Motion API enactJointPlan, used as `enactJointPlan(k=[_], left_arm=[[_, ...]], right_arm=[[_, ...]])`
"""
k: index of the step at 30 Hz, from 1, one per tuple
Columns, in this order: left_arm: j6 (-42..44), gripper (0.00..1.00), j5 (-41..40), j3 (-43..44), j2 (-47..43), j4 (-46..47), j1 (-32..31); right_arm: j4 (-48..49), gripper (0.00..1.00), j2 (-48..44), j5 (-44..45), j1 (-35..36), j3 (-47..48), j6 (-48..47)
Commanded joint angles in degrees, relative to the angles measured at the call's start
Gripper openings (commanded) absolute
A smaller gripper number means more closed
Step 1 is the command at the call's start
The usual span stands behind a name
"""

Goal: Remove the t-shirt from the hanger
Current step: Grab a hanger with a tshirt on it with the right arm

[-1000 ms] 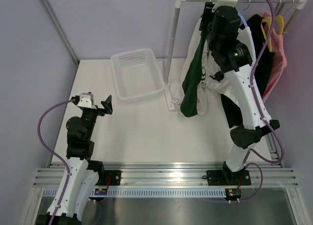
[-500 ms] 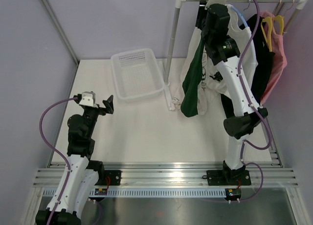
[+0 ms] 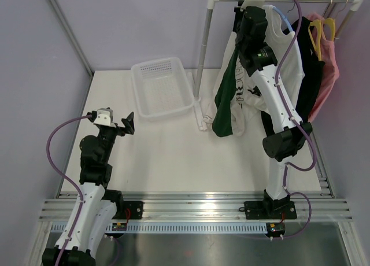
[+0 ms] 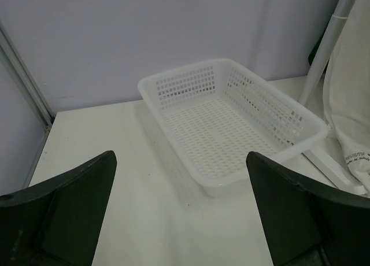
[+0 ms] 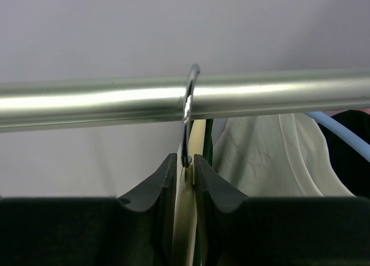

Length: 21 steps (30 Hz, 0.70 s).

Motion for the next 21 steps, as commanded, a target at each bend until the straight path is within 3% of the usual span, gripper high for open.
enactJointPlan(k=[1,3,4,8,15,21], left_arm=[[0.63,0.99,1.33,-0.30,0.10,3.27,0.23],[0.55,0.99,1.24,-0.30,0.10,3.27,0.23],[0.55,0.99,1.33,-0.30,-0.08,3.18,0.23],[0.55,0.99,1.50,-0.22,0.01,3.18,0.23],[0.55,0.99,1.24,0.14,0.01,2.83,0.23],[0.37,0.99,1.85,-0.04,0.19,3.18,0.23]], right_arm=[[3.83,0.23,-1.40,2.02,-0.19,0.71,-0.95],[3.47,0.19,-1.31,2.64,-0.19,1.24,-0.95],[3.56,0.10,-1.40,2.90,-0.19,1.15,-0.95],[3.91,0.00,-2.10,2.64,-0.19,0.28,-0.60],[2.42,0.00,-1.93,0.35,-0.19,4.93,-0.95],[4.53,0.00,-6.84,-1.14,-0.18,1.07,0.02]])
